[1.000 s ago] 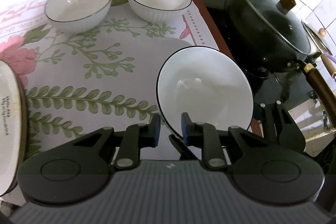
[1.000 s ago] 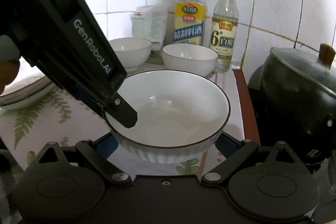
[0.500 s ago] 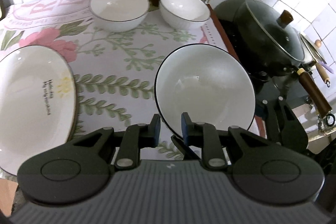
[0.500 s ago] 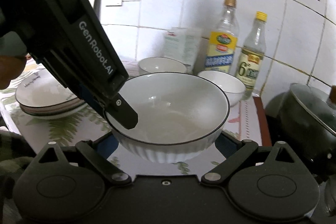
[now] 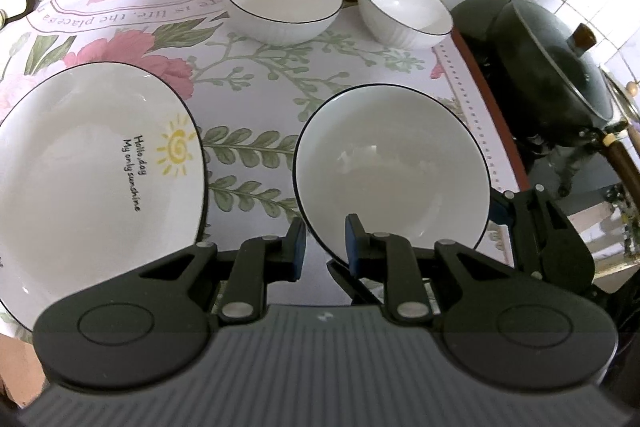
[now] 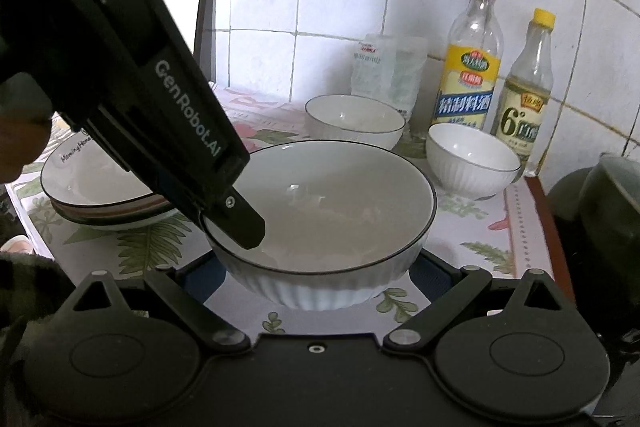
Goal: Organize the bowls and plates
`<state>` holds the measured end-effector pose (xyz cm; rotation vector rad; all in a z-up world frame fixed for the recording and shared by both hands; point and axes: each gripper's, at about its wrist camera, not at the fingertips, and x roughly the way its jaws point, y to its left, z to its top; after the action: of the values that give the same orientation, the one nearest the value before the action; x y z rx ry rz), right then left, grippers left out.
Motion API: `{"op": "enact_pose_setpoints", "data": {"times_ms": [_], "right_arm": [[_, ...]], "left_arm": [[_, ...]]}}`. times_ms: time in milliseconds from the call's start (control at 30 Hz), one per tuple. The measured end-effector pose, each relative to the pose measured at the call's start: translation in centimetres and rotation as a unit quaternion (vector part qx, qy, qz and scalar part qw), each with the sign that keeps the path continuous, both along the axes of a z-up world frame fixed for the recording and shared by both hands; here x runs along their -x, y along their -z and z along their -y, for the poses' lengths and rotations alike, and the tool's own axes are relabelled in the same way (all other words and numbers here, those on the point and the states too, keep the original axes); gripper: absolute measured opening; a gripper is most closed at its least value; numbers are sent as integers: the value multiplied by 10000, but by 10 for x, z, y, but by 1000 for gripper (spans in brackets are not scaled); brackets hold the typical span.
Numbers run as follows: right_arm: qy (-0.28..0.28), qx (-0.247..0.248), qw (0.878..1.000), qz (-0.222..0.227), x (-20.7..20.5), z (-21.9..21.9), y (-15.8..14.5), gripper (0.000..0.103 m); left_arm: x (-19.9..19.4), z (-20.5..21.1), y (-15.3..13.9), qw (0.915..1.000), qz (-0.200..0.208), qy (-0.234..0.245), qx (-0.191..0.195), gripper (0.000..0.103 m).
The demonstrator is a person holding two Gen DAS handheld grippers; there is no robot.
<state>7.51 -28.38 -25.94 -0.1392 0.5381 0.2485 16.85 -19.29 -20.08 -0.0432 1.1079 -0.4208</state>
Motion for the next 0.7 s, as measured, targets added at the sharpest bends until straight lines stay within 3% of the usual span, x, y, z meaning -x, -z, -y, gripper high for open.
{"op": "enact_pose_setpoints", "data": {"times_ms": [467,700], "right_arm": [[156,-313,9992,-198,-24,0,21,100],[394,-720,9947,-619,-24,5,16,100]], "left_arm": [[-26,-3,22,9998,-144,-95,86,19],[-23,-2,26,9987,-417,-173,215,23]]}}
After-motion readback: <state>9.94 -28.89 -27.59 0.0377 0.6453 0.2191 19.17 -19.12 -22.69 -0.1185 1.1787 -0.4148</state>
